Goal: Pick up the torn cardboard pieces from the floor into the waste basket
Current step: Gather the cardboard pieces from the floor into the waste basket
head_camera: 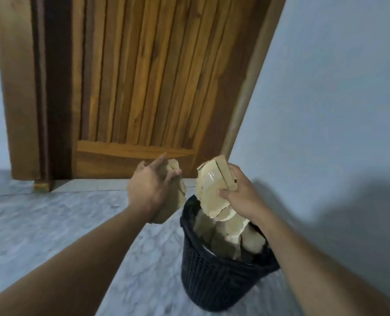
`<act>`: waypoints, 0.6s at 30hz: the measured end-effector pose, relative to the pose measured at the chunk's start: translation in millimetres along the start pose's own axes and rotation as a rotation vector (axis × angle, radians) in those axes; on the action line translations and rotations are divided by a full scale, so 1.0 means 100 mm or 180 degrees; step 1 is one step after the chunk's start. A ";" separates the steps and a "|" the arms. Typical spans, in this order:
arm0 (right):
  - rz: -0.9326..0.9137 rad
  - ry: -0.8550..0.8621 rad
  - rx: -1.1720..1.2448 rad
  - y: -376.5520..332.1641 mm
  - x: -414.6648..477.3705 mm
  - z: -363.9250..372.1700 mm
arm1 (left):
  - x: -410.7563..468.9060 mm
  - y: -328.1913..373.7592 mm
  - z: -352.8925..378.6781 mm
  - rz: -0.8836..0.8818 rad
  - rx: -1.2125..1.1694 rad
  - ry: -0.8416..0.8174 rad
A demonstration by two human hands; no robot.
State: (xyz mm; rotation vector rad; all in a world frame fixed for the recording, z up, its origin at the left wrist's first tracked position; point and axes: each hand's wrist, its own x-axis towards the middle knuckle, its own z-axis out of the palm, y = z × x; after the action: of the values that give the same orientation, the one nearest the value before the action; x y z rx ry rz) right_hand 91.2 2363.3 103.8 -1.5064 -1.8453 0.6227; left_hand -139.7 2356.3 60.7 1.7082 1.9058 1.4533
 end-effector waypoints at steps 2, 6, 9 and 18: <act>0.0218 0.0236 0.0171 0.37 -0.04 -0.20 | -0.03 0.25 0.45 -0.0169 -0.0239 -0.0091; 0.0586 0.0648 0.0545 0.93 -0.13 -0.40 | -0.19 0.48 1.23 -0.0307 -0.0509 -0.0767; 0.0760 0.0592 0.0580 1.14 -0.18 -0.43 | -0.31 0.36 1.51 -0.0230 0.0011 -0.1362; 0.1665 0.0235 -0.0369 1.63 -0.36 -0.55 | -0.47 0.05 1.20 -0.1165 -0.0454 -0.1340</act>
State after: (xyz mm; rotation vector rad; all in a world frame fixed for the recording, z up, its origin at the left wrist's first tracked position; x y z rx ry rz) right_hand 243.1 2361.7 15.8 -2.0837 -1.4507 0.6920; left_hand -38.4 2378.4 -16.0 1.3740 1.7207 0.9772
